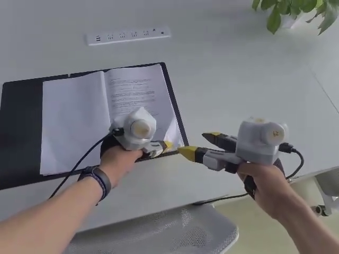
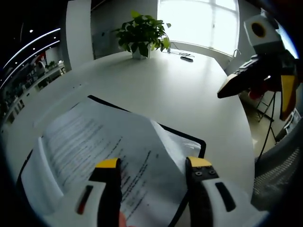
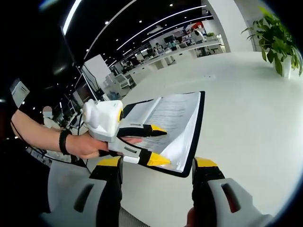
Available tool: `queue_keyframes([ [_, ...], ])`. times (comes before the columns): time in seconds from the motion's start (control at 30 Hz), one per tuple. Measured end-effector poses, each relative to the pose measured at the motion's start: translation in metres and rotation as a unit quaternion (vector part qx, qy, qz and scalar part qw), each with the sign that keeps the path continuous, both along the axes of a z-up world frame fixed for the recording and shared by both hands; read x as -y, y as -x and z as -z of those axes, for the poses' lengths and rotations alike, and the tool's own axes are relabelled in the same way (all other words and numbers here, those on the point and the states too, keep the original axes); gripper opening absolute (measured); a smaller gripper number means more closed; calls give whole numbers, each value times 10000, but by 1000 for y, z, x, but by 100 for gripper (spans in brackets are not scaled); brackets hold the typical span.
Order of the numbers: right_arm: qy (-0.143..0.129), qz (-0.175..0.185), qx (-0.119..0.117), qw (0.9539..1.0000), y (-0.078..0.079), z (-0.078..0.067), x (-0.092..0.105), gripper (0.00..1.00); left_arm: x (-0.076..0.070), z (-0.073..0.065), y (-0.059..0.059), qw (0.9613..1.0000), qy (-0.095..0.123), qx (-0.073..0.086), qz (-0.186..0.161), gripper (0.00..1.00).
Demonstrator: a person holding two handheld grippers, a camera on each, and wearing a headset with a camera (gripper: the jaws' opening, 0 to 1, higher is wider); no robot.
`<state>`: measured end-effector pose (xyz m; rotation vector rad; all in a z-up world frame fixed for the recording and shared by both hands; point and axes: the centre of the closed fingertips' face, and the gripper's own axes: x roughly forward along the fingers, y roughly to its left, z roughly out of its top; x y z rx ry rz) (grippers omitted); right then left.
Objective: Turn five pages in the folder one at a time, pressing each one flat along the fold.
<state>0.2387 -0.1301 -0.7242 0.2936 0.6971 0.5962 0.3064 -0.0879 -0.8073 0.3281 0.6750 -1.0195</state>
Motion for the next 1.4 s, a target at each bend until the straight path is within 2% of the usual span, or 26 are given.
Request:
queue_keyframes([
  [0.17, -59, -43, 22, 10000, -17, 3, -4, 56, 0, 0, 0, 10000, 51, -36, 4, 55],
  [0.4, -169, -138, -12, 9998, -46, 14, -14, 55, 0, 0, -1, 10000, 68, -44, 45, 54],
  [0.7, -265, -293, -185, 9990, -73, 34, -32, 54, -1, -1, -1, 9999, 96, -102, 46, 55],
  [1.0, -328, -209, -316, 9987, -82, 42, -32, 54, -2, 0, -3, 9999, 111, -115, 32, 55],
  [1.13, -472, -214, -415, 9978, -82, 46, -34, 53, -3, 0, -2, 9999, 112, -112, 29, 55],
  [1.4, -537, -192, -303, 9979, -75, 32, -42, 50, -3, -3, 0, 9998, 118, -128, 25, 55],
])
